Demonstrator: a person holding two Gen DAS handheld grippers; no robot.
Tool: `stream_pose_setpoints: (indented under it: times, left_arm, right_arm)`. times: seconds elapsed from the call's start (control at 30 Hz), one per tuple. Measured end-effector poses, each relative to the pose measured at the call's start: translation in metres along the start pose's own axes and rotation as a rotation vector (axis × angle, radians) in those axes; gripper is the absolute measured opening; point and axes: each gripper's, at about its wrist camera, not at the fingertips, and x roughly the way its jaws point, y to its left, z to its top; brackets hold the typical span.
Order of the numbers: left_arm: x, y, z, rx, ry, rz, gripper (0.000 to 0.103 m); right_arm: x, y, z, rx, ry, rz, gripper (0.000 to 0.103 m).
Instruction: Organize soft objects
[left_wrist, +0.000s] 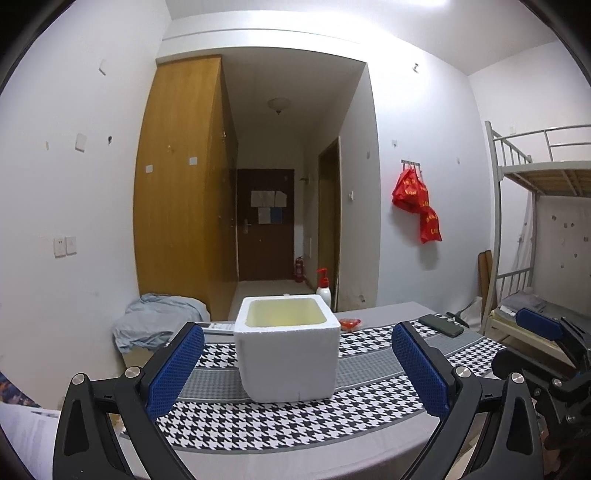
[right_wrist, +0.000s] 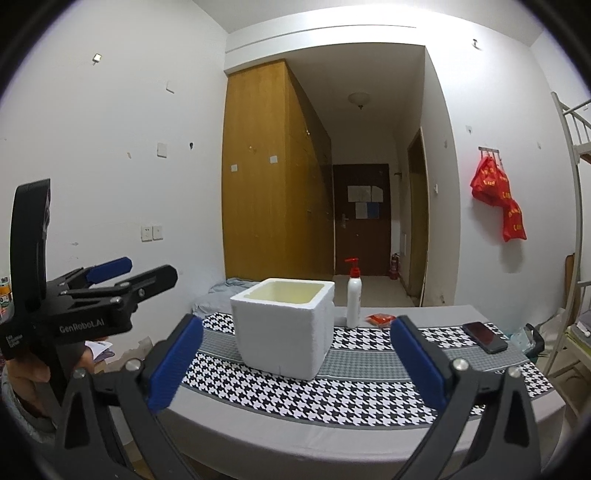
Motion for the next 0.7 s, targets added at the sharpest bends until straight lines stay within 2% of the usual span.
stream_pose_setpoints:
  times: [0.13, 0.47, 0.7]
  left_arm:
    - [-0.008, -0.003, -0.006, 0.008, -0.011, -0.015, 0.102]
    - [-0.033, -0.004, -0.019, 0.014, -0.050, -0.001, 0.102]
    - [-0.037, -0.011, -0.034, 0.028, -0.050, -0.032, 0.102]
  right_arm:
    - [-0.005, 0.004, -0.005, 0.001, -0.008, -0.010, 0.102]
    - [-0.014, 0.010, -0.012, 0.011, -0.010, -0.013, 0.102]
    - [-0.018, 0.016, -0.023, 0.022, -0.006, -0.004, 0.103]
